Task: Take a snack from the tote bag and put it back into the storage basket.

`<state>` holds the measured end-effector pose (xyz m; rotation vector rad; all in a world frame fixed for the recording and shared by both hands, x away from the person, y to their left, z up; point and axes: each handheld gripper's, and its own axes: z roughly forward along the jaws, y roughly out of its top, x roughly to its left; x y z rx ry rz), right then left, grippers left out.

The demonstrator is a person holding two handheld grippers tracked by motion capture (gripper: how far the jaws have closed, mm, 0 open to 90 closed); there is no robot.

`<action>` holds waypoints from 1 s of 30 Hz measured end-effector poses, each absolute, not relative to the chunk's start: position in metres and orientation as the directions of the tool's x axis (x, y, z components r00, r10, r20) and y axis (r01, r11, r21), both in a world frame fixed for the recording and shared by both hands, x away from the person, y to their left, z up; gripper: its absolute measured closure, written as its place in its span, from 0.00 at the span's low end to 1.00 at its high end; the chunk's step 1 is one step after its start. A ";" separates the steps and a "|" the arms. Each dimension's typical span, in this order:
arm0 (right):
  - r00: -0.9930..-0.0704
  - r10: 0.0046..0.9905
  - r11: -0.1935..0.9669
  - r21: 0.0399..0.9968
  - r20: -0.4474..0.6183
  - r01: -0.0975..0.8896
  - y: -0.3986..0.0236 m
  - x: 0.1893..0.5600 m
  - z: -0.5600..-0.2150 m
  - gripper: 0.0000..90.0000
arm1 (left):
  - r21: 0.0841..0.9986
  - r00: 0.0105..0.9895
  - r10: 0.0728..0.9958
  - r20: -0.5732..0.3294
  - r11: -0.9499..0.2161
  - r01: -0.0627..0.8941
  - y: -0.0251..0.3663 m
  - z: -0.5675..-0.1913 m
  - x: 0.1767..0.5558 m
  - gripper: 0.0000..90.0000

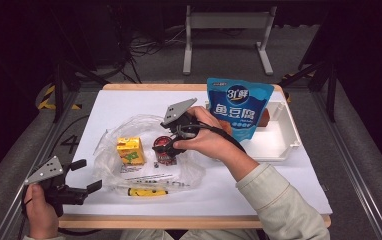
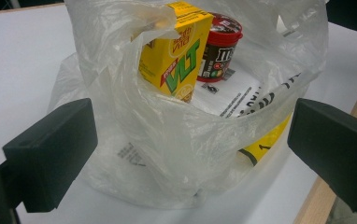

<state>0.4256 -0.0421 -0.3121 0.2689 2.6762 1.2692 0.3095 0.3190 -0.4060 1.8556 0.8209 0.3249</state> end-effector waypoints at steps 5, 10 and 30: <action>-0.974 0.215 0.626 0.776 -0.071 0.082 -0.027 0.429 -0.320 0.21 | 0.893 0.730 0.667 -0.146 -0.229 0.388 0.319 -0.406 0.310 0.02; -0.977 0.202 0.629 0.774 -0.069 0.076 -0.012 0.432 -0.328 0.21 | 0.892 0.729 0.668 -0.149 -0.228 0.391 0.320 -0.406 0.310 0.02; -0.981 0.180 0.654 0.754 -0.066 0.069 0.020 0.442 -0.350 0.20 | 0.895 0.732 0.666 -0.142 -0.230 0.383 0.321 -0.406 0.310 0.02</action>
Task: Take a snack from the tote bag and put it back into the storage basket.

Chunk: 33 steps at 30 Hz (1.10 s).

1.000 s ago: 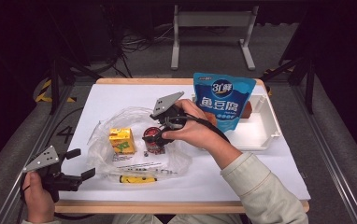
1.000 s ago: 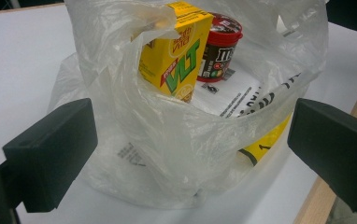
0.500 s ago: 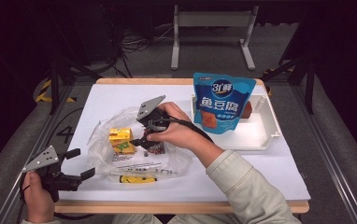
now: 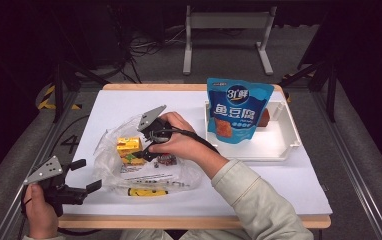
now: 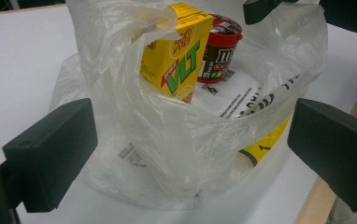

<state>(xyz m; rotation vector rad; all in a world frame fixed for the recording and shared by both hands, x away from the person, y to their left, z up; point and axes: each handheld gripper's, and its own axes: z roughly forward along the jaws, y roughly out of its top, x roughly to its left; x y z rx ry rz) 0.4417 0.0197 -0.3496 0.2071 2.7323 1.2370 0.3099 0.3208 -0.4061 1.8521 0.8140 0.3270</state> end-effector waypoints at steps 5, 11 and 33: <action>-0.982 0.180 0.651 0.756 -0.059 0.074 0.027 0.444 -0.356 0.20 | 0.895 0.733 0.665 -0.142 -0.230 0.382 0.321 -0.406 0.310 0.02; -0.982 0.175 0.651 0.756 -0.065 0.066 0.032 0.446 -0.362 0.20 | 0.895 0.731 0.667 -0.145 -0.227 0.384 0.321 -0.406 0.310 0.02; -0.985 0.165 0.644 0.761 -0.046 0.073 0.049 0.456 -0.385 0.21 | 0.896 0.731 0.666 -0.147 -0.224 0.384 0.321 -0.406 0.309 0.02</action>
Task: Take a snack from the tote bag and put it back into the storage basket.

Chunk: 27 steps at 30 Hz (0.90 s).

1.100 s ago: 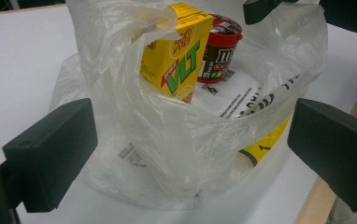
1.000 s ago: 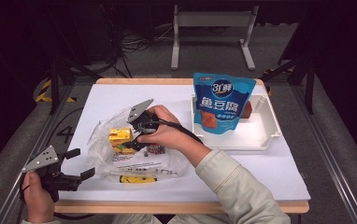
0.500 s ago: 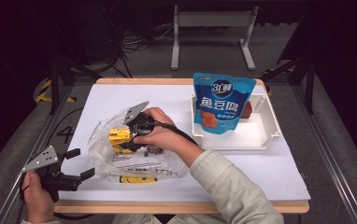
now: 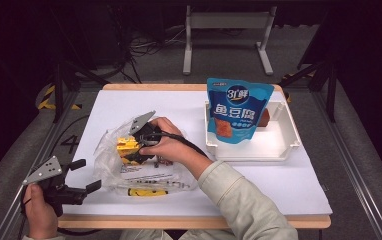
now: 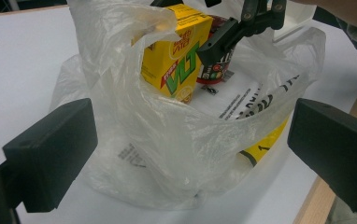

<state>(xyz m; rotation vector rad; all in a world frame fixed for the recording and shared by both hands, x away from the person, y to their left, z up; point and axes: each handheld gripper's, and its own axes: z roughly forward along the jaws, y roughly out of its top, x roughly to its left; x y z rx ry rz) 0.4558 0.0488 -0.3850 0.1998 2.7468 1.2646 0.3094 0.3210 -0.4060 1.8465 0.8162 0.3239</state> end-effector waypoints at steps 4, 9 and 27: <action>-0.986 0.161 0.645 0.761 -0.047 0.069 0.052 0.456 -0.389 0.22 | 0.896 0.733 0.664 -0.145 -0.227 0.382 0.321 -0.406 0.310 0.02; -0.986 0.158 0.639 0.767 -0.055 0.060 0.054 0.457 -0.392 0.27 | 0.895 0.732 0.665 -0.149 -0.223 0.385 0.321 -0.407 0.309 0.02; -0.990 0.118 0.689 0.724 -0.078 0.025 0.056 0.459 -0.390 0.57 | 0.895 0.733 0.664 -0.147 -0.226 0.385 0.321 -0.407 0.310 0.02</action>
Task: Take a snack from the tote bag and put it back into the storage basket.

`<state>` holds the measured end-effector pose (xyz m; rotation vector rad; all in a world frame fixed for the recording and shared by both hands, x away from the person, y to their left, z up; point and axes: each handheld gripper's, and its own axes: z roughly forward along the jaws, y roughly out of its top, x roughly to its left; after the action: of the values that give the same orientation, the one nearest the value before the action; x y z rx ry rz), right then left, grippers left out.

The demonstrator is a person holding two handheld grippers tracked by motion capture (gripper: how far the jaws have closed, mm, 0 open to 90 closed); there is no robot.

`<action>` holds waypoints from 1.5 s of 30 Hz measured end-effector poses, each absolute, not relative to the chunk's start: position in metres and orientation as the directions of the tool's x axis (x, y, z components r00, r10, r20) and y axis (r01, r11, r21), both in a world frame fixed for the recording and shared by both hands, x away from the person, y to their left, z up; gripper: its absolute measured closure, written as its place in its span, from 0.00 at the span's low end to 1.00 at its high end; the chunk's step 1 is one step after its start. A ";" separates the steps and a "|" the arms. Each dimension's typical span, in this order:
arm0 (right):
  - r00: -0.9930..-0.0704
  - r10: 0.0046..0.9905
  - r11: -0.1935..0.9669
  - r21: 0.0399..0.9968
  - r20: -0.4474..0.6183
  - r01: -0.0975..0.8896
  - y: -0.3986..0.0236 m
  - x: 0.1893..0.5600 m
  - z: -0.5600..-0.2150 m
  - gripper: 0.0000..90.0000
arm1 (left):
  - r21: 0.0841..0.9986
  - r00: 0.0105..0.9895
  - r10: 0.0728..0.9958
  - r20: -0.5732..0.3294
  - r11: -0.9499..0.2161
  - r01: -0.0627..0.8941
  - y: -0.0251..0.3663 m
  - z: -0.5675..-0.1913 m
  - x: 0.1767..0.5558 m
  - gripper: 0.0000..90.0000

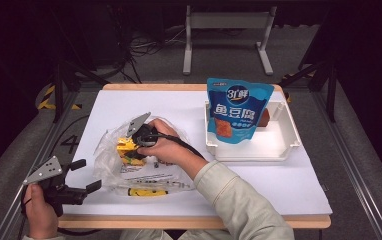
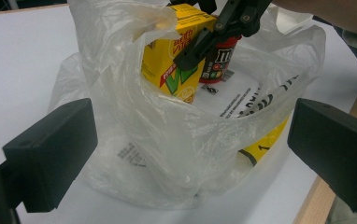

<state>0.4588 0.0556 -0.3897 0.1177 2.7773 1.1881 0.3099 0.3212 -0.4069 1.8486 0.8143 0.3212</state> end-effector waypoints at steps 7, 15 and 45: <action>-0.990 0.122 0.693 0.720 -0.071 0.034 0.055 0.457 -0.389 0.59 | 0.895 0.734 0.663 -0.147 -0.226 0.384 0.321 -0.407 0.310 0.02; -0.989 0.123 0.699 0.715 -0.076 0.032 0.057 0.450 -0.384 0.60 | 0.895 0.732 0.664 -0.149 -0.224 0.386 0.321 -0.407 0.310 0.02; -0.990 0.091 0.652 0.758 -0.104 -0.020 0.037 0.435 -0.323 0.60 | 0.895 0.730 0.667 -0.150 -0.223 0.387 0.321 -0.407 0.310 0.02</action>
<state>0.4351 0.0372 -0.3234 0.0587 2.7329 1.2564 0.3103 0.3210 -0.4068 1.8461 0.8195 0.3213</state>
